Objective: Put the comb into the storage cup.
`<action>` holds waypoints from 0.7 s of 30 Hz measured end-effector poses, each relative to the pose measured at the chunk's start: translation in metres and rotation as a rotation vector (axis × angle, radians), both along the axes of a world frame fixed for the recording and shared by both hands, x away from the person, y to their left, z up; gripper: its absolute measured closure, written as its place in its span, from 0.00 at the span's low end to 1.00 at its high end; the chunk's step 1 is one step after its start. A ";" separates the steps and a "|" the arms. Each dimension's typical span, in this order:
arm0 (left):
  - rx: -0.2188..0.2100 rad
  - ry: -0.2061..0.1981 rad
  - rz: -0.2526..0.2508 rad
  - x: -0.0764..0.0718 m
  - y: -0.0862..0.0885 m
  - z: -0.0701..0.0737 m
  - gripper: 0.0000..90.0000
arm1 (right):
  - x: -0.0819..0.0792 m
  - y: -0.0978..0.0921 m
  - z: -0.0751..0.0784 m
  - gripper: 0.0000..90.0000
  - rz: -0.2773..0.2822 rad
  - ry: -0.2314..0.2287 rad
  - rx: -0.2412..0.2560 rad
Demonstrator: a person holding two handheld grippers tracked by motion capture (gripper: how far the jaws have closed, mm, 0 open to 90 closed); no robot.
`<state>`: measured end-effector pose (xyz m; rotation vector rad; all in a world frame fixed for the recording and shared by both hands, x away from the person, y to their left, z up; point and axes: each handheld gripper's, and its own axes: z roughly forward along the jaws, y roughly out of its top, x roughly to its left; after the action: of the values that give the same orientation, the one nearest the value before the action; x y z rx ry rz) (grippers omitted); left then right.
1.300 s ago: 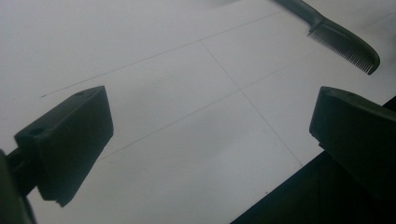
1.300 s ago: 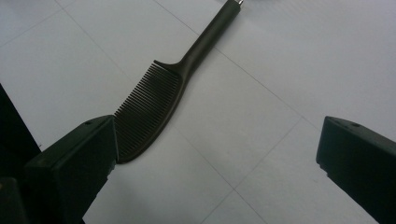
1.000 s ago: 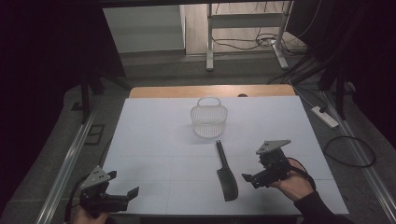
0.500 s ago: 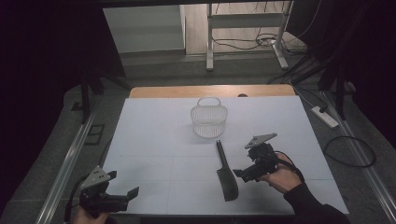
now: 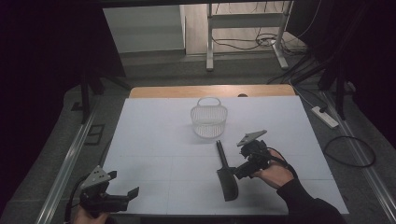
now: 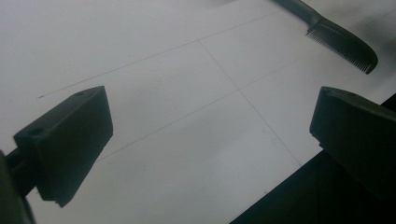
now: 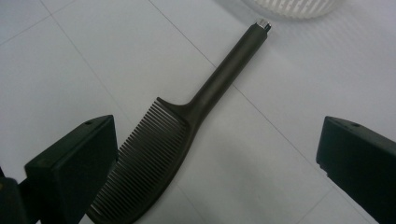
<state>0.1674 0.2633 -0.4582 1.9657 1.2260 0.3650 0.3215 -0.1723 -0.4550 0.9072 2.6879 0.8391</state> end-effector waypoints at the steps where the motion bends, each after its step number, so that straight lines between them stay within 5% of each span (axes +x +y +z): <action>1: 0.000 0.000 0.000 0.000 0.000 0.000 0.00 | 0.001 0.002 0.000 0.00 0.002 0.005 -0.004; 21: -0.003 -0.001 -0.004 0.000 0.000 0.000 0.00 | 0.017 0.044 -0.007 0.00 0.049 0.020 -0.078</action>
<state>0.1676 0.2635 -0.4583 1.9652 1.2213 0.3618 0.3386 -0.1285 -0.4615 0.8403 2.7494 0.7328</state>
